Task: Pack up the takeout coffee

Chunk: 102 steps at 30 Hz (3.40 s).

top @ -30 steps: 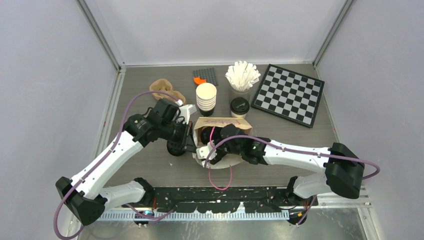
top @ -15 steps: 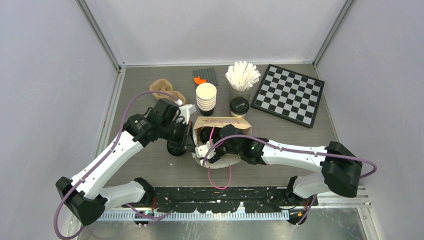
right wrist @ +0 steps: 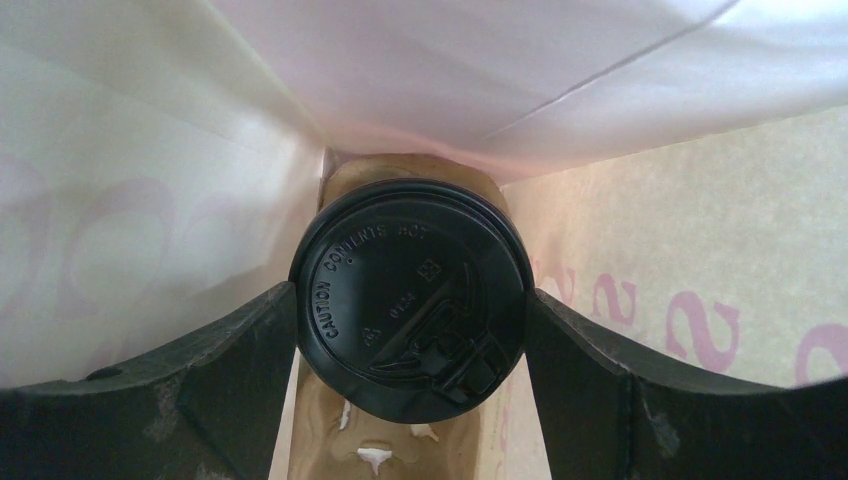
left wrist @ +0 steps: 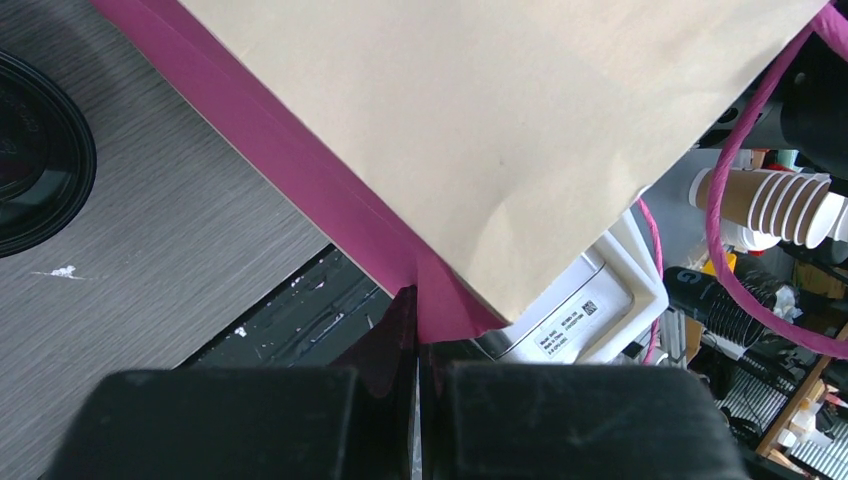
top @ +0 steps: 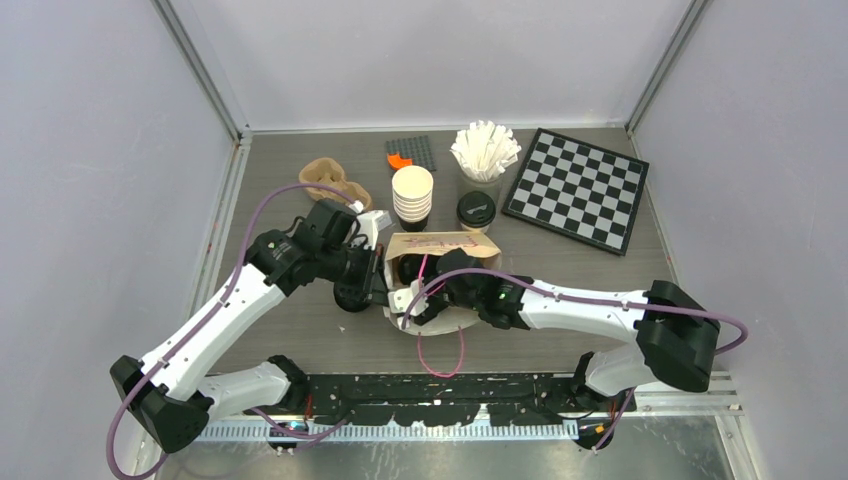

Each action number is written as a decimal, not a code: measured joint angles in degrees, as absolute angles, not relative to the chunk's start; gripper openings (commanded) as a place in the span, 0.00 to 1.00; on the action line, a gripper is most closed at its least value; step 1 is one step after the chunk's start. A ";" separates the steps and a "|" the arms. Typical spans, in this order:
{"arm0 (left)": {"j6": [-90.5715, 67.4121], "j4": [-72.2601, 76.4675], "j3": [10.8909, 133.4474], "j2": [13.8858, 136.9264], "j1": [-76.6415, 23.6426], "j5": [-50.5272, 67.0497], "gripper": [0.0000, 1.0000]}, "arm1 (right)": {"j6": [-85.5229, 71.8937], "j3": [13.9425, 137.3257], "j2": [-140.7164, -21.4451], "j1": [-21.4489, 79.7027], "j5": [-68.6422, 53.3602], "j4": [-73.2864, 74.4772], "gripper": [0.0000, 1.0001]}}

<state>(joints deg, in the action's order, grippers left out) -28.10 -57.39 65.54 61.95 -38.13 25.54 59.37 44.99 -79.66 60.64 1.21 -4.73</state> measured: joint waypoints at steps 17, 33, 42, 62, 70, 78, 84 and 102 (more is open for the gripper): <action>-28.03 -57.82 65.39 61.84 -38.13 25.58 0.00 | 58.70 44.99 -78.35 60.62 1.43 -3.40 0.89; -27.86 -58.59 65.39 61.84 -38.20 25.78 0.00 | 58.63 45.12 -76.73 60.36 -0.36 0.25 0.91; -27.86 -59.20 65.39 61.84 -38.20 25.76 0.00 | 58.06 45.65 -74.56 60.27 -0.82 5.32 0.91; -27.90 -59.42 65.39 61.82 -38.20 25.76 0.00 | 54.59 46.76 -70.41 60.25 -0.54 11.49 0.89; -27.90 -59.42 65.41 61.82 -38.20 25.76 0.00 | 53.41 48.60 -68.71 60.25 -0.93 14.81 0.62; -28.05 -59.37 65.41 61.84 -38.20 25.82 0.00 | 51.62 50.13 -68.93 60.25 -3.11 15.42 0.39; -28.08 -59.33 65.41 61.82 -38.20 26.20 0.00 | 50.61 50.92 -71.22 60.25 -4.14 13.89 0.35; -28.27 -58.59 65.41 61.82 -38.20 27.11 0.00 | 49.28 51.64 -78.39 60.25 -3.64 5.87 0.31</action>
